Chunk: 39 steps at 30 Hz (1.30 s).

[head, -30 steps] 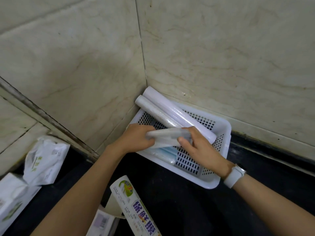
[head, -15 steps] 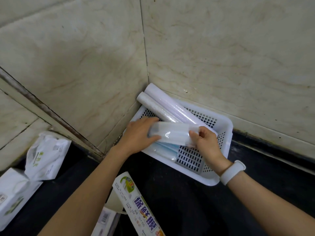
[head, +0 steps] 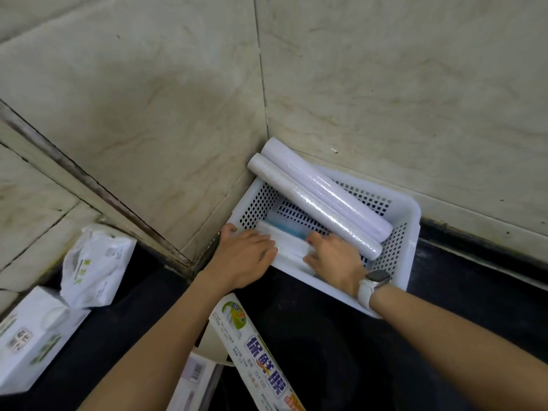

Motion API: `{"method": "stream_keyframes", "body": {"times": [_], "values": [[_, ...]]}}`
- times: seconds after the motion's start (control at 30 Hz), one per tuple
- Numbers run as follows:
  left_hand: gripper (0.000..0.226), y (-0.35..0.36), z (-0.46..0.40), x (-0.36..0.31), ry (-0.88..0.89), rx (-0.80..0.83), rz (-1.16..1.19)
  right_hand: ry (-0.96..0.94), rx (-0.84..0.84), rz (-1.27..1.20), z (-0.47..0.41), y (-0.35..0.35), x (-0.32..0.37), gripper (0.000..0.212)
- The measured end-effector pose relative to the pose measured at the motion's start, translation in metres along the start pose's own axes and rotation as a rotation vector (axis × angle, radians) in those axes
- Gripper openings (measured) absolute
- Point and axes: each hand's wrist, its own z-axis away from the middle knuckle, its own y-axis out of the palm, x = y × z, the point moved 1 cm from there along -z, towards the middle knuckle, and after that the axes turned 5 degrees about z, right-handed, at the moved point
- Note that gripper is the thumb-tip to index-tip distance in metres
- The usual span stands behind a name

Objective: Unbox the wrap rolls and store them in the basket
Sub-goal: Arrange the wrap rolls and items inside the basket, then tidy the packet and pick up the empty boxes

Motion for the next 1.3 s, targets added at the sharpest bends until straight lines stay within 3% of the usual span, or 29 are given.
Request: {"method": "stream_keyframes", "body": {"times": [0.13, 0.23, 0.3, 0.43, 0.6, 0.8, 0.93, 1.1, 1.3], "values": [[0.05, -0.008, -0.012, -0.004, -0.043, 0.205, -0.071, -0.301, -0.142, 0.284, -0.004, 0.002, -0.008, 0.042], [0.051, -0.013, -0.019, -0.005, -0.075, 0.374, -0.125, -0.494, 0.014, 0.387, -0.009, 0.008, -0.02, 0.043], [0.052, -0.015, -0.022, -0.006, -0.085, 0.417, -0.149, -0.511, 0.138, 0.427, -0.01, 0.012, -0.025, 0.046], [0.042, -0.011, -0.015, -0.01, -0.081, 0.172, -0.063, -0.479, 0.161, 0.319, -0.006, 0.005, -0.028, 0.049], [0.039, -0.009, 0.006, -0.015, -0.108, -0.071, 0.117, -0.312, 0.075, -0.079, 0.006, -0.021, -0.008, 0.041], [0.032, -0.019, 0.075, -0.035, -0.265, -0.499, 0.349, -0.239, -0.158, -0.335, 0.052, -0.037, 0.038, 0.034], [0.031, -0.008, 0.141, -0.039, -0.484, -0.531, 0.473, -0.293, -0.213, -0.405, 0.099, -0.023, 0.08, 0.03], [0.03, 0.012, 0.225, -0.024, -0.615, -0.536, 0.53, -0.312, -0.074, -0.51, 0.136, 0.02, 0.133, 0.028], [0.03, 0.037, 0.31, 0.015, -0.808, -0.53, 0.594, -0.378, 0.009, -0.468, 0.143, 0.054, 0.202, 0.03]]}}
